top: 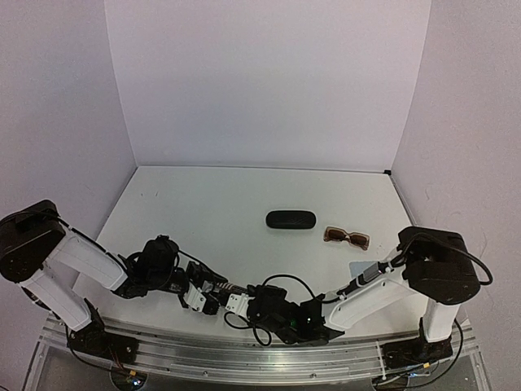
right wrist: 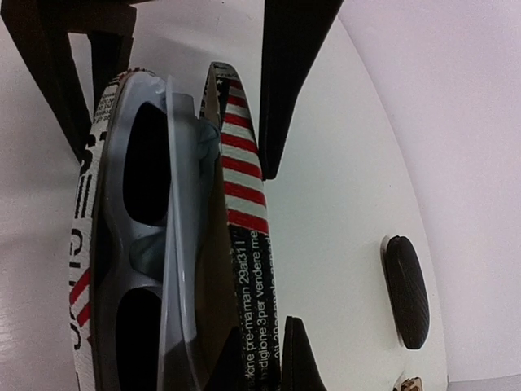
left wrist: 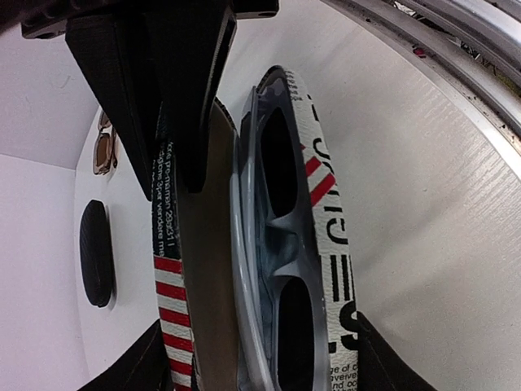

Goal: Organize the sunglasses
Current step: Close the sunglasses case at the center of the board.

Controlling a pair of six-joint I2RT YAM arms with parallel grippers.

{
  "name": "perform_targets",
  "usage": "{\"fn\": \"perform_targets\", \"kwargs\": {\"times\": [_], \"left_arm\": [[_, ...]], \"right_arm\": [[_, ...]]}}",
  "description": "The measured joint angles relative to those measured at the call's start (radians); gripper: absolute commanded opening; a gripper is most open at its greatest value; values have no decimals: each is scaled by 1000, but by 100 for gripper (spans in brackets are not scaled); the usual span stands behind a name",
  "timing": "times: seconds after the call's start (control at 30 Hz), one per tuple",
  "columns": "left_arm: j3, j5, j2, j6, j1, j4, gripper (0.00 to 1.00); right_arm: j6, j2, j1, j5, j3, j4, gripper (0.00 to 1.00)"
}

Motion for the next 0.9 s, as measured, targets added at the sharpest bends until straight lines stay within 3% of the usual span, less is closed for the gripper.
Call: {"fn": "perform_targets", "kwargs": {"times": [0.17,0.3,0.57,0.9], "left_arm": [[-6,-19,0,4,-1,-15,60],[-6,-27,0,-1,-1,-28,59],[-6,-52,0,-27,-1,-39,47],[5,-92,0,-70,-3,-71,21]], "right_arm": [[3,-6,-1,-3,0,-15,42],[1,-59,-4,-29,5,-69,54],[19,-154,-4,-108,47,-184,66],[19,-170,-5,-172,89,-255,77]]}}
